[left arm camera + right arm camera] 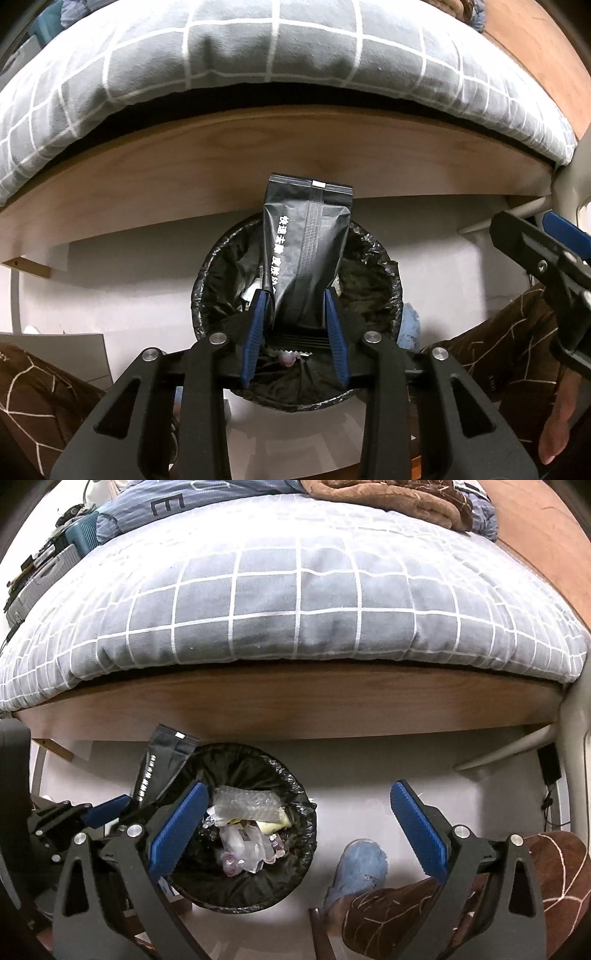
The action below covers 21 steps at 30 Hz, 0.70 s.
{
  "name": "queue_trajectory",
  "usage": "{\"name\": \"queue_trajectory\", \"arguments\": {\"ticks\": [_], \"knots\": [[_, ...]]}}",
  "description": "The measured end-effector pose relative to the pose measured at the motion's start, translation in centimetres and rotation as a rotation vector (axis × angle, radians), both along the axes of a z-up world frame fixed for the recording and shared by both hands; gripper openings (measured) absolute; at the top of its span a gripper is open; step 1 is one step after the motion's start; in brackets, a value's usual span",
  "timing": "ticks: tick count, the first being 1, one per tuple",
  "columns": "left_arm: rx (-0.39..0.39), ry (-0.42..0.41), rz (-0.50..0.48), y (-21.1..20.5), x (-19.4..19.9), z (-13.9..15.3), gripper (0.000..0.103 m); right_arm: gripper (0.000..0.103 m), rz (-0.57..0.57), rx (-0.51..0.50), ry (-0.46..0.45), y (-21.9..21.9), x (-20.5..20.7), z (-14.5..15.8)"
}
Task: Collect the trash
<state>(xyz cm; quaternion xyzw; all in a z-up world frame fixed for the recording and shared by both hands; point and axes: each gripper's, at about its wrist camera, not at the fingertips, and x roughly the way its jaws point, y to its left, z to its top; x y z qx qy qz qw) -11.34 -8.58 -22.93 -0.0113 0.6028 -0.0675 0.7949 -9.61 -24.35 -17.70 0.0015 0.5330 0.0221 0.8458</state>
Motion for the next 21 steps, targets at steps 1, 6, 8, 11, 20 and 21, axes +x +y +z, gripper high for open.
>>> {"name": "queue_trajectory", "arguments": {"ticks": [1,6,8,11,20,21], "knots": [[-0.001,0.003,-0.006,-0.1,0.1,-0.2,0.034,0.095,-0.001,0.007,0.004,0.0,0.0,-0.1],[0.005,0.002,-0.013,-0.5,0.1,-0.8,0.037,0.095,0.015,0.003,0.011,0.5,0.2,-0.6],[0.009,-0.004,-0.017,-0.4,0.1,-0.6,0.041,0.095,0.012,0.012,0.012,0.5,0.3,-0.7],[0.007,-0.007,-0.02,-0.4,0.0,-0.4,0.046,0.095,0.004,0.019,0.013,0.4,0.4,-0.7],[0.013,-0.043,0.005,0.7,-0.4,0.8,0.071,0.095,0.005,0.019,0.003,0.5,0.7,-0.3],[0.013,-0.047,0.009,0.9,-0.4,1.0,0.073,0.095,0.004,0.021,0.001,0.5,0.6,-0.2]]}}
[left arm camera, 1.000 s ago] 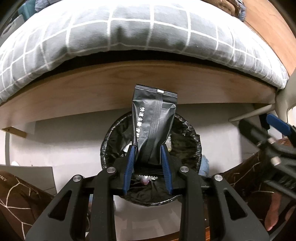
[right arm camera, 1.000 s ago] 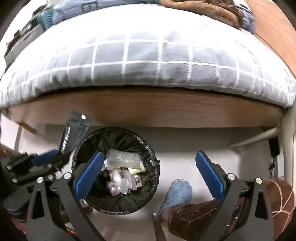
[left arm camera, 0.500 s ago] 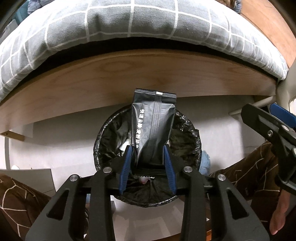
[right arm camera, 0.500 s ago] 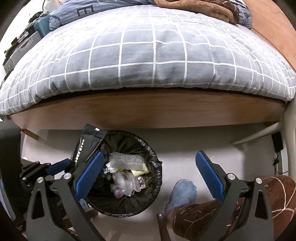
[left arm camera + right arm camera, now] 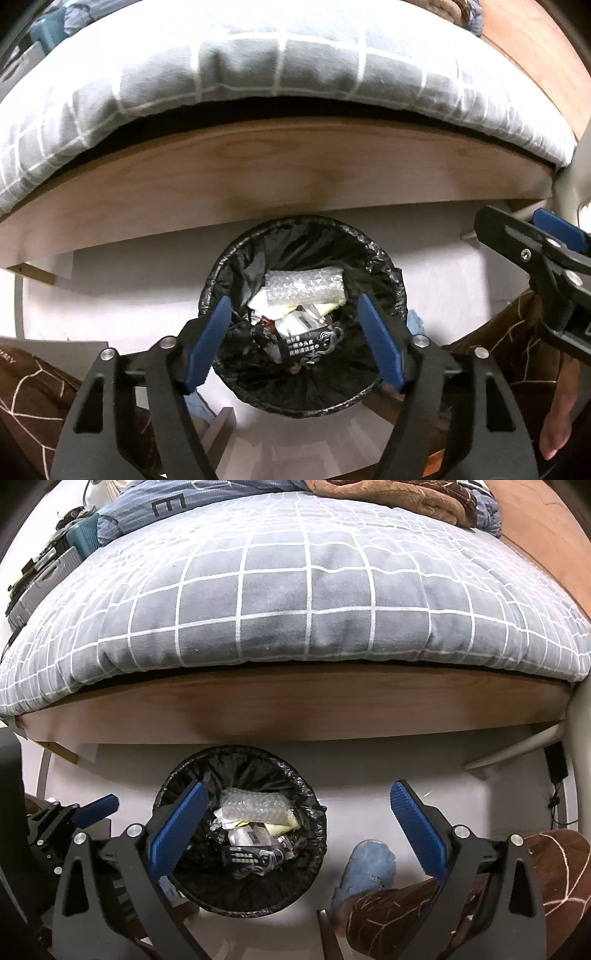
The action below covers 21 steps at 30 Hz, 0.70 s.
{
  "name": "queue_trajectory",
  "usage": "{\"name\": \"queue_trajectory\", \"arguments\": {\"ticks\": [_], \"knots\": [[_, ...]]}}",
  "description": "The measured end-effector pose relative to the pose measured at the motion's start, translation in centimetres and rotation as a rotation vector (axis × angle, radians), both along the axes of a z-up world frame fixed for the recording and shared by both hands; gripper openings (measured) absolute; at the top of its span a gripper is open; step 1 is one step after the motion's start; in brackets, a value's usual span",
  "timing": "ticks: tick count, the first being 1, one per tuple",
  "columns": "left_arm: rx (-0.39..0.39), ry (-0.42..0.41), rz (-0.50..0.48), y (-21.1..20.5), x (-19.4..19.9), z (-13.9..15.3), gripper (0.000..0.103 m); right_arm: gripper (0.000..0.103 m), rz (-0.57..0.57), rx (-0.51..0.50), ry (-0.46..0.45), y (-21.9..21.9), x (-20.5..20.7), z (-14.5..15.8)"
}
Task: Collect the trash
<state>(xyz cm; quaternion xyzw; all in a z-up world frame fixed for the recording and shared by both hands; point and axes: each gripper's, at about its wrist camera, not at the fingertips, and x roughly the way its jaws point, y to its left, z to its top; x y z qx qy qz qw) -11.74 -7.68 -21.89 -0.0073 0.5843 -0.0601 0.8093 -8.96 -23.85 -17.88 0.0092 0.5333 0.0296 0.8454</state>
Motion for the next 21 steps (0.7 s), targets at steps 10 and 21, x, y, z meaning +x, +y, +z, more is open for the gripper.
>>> {"name": "queue_trajectory", "arguments": {"ticks": [10,21], "knots": [[-0.007,-0.167,0.081,4.1,-0.9,7.2,0.096,0.095,-0.002,0.017,-0.088,0.3,-0.3,3.6],[-0.005,-0.385,0.112,6.4,-2.8,19.0,0.097,0.095,0.028,0.001,-0.296,1.0,-3.0,14.7]]}}
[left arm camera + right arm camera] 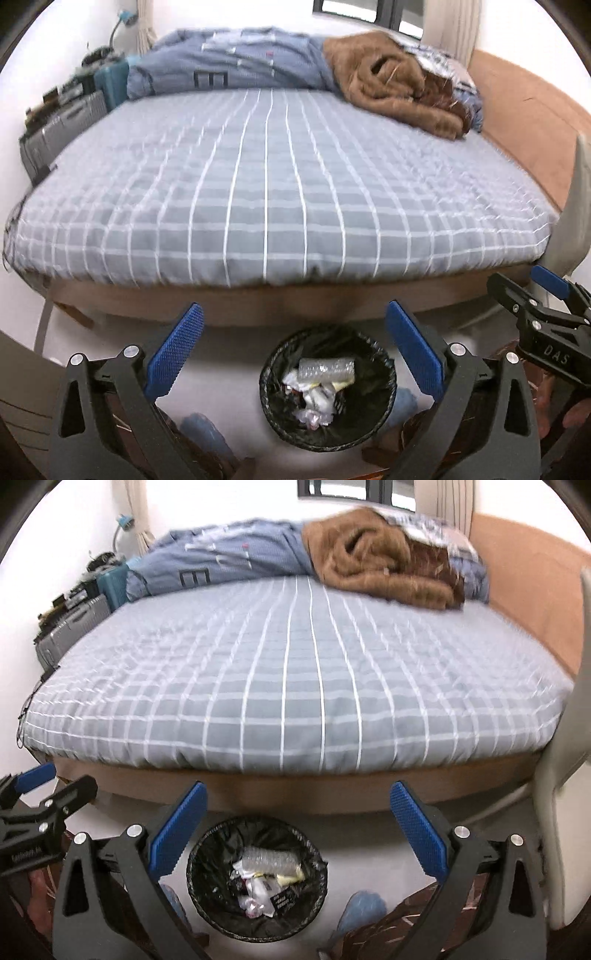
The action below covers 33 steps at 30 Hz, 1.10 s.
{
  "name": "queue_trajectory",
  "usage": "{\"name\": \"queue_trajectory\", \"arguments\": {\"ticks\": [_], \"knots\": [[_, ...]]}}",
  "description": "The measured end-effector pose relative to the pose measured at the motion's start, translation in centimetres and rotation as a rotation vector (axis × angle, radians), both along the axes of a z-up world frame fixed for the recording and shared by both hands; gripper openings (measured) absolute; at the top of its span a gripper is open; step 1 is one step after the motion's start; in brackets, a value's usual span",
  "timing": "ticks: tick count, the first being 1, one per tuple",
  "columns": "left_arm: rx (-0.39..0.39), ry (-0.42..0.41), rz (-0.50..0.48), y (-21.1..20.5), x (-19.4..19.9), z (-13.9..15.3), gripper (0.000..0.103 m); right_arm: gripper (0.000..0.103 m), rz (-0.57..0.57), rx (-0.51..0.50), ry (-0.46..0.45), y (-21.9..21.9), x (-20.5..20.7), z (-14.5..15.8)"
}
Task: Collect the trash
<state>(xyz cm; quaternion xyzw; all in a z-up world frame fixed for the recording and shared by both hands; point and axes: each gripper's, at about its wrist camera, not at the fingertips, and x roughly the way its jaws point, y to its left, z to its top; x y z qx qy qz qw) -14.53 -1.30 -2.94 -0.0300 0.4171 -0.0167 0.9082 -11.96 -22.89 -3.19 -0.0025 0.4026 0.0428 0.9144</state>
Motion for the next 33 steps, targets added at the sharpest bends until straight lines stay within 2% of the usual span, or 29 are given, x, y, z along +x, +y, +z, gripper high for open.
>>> {"name": "queue_trajectory", "arguments": {"ticks": [7,13,19,33], "knots": [[-0.026,-0.078,-0.004,0.4,-2.7,5.6,0.097,0.095,0.004,-0.004,-0.08,0.2,-3.2,5.6],[-0.012,-0.098,-0.007,0.2,-4.8,7.2,0.097,0.095,0.006,-0.009,-0.107,0.3,-5.9,8.0],[-0.022,-0.077,-0.007,0.3,-5.7,6.9,0.097,0.095,0.009,-0.016,-0.109,0.6,-7.0,8.5],[-0.012,-0.067,-0.011,0.3,-5.5,6.4,0.097,0.095,0.0,-0.012,-0.083,0.3,-6.6,7.7]]}}
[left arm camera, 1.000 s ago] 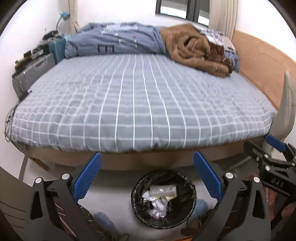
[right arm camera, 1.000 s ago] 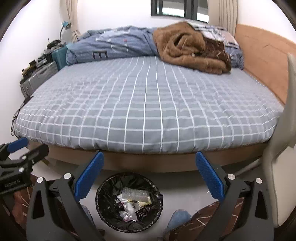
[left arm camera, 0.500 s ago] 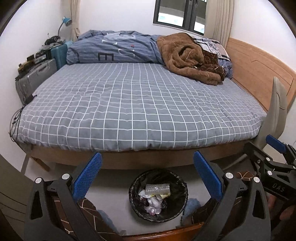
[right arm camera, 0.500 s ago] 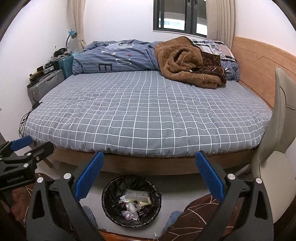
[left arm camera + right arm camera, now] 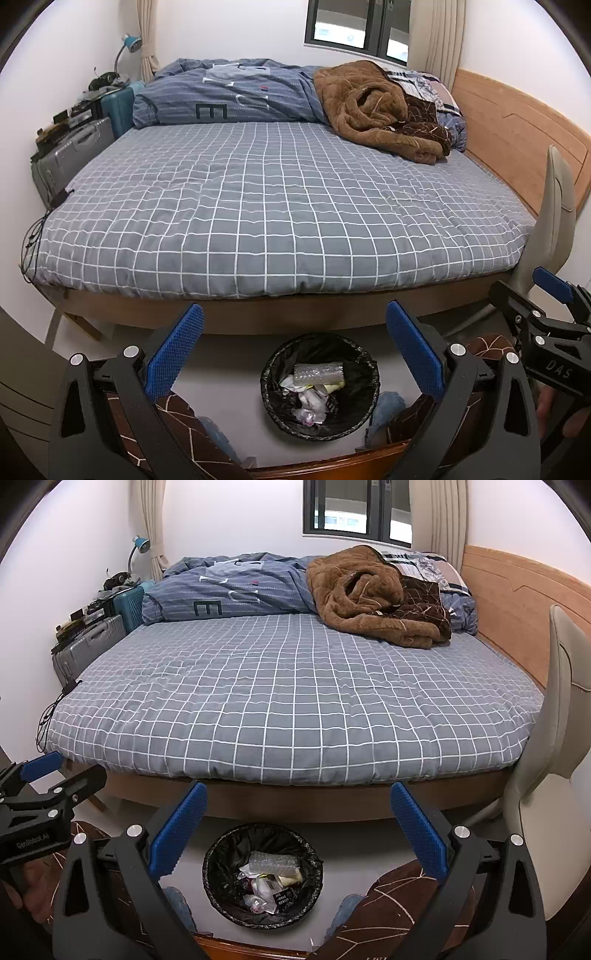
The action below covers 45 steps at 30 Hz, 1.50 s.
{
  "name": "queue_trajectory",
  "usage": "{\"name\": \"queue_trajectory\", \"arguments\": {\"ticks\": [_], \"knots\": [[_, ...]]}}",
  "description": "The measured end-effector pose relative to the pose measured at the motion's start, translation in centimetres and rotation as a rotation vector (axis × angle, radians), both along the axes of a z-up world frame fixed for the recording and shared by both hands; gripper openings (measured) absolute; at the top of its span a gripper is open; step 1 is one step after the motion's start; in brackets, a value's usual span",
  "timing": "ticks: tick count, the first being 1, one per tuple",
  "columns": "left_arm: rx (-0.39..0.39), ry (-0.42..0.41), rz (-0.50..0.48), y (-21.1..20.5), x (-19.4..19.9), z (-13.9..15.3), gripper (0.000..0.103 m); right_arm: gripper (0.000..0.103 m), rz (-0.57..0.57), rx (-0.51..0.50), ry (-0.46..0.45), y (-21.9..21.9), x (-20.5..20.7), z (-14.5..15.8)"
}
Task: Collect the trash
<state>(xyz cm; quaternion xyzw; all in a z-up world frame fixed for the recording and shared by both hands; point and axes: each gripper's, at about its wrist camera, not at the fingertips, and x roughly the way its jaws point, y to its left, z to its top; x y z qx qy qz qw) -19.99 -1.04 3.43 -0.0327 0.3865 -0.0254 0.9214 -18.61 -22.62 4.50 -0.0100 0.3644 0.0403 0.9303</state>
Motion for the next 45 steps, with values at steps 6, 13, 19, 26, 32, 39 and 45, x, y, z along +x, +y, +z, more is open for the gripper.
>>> {"name": "queue_trajectory", "arguments": {"ticks": [6,13,19,26,32,39,45], "knots": [[-0.003,0.007,0.002,0.0,0.1,-0.1,0.097,0.095,0.004,0.004,0.006,0.2,0.1,-0.3],[0.0,0.014,0.001,0.1,0.1,-0.3,0.097,0.095,0.004,0.008,0.018,0.4,0.1,-0.8],[-0.002,0.025,0.011,0.0,0.0,-0.6,0.097,0.095,0.006,0.009,0.021,0.4,0.0,-0.9],[0.011,0.025,0.018,0.1,0.1,-0.7,0.097,0.095,0.005,0.014,0.025,0.4,0.0,-1.1],[0.02,0.036,0.023,0.1,0.2,-0.8,0.097,0.095,0.007,0.012,0.03,0.5,-0.2,-1.3],[0.031,0.034,0.029,0.1,0.2,-0.8,0.097,0.095,0.006,0.015,0.034,0.2,-0.1,-1.5],[0.041,0.037,0.032,0.0,0.2,-0.8,0.097,0.095,0.007,0.015,0.034,0.2,-0.1,-1.5]]}}
